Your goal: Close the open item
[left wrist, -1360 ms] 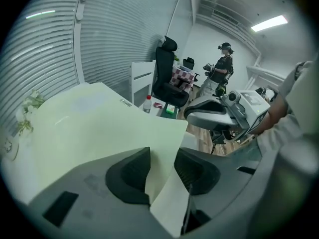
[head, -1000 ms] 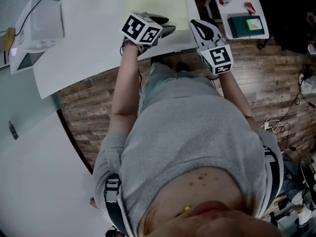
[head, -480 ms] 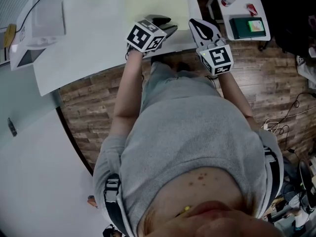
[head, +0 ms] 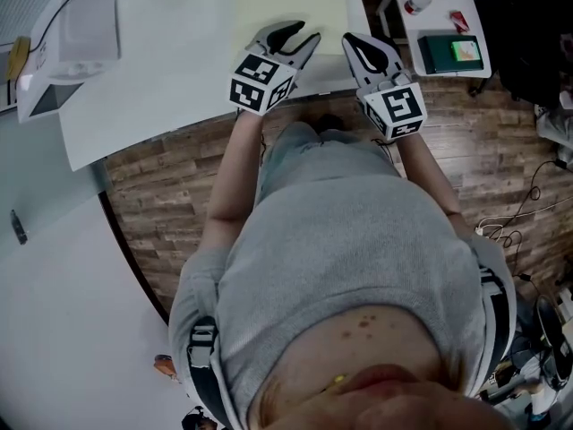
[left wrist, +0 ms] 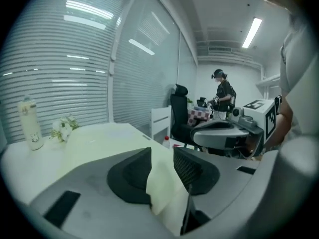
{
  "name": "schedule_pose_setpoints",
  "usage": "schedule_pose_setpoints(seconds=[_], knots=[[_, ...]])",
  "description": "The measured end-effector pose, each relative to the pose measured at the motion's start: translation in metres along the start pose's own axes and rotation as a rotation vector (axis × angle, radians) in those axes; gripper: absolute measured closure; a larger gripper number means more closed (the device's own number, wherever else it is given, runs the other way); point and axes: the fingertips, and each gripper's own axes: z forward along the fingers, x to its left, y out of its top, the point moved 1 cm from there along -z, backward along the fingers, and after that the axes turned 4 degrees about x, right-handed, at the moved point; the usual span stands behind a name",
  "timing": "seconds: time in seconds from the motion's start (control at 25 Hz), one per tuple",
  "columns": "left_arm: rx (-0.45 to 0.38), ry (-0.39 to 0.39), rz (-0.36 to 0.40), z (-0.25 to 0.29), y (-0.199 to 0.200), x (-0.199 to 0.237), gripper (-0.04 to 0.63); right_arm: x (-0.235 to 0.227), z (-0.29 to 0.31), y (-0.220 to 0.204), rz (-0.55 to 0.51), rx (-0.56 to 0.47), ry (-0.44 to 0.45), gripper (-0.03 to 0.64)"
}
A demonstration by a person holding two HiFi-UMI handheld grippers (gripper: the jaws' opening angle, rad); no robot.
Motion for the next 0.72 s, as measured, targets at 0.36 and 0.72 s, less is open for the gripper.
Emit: schedule_pose_setpoints(seconds=[0.36, 0.72], knots=[[-0.289, 0.122, 0.078, -0.048, 0.035, -0.006, 0.511, 0.008, 0.0, 0.025, 0.001, -0.048, 0.01, 0.552], [-0.384, 0.136, 0.061, -0.09, 0.029, -0.007, 0.563, 0.041, 0.001, 0.045, -0.008, -0.08, 0.013, 0.552]])
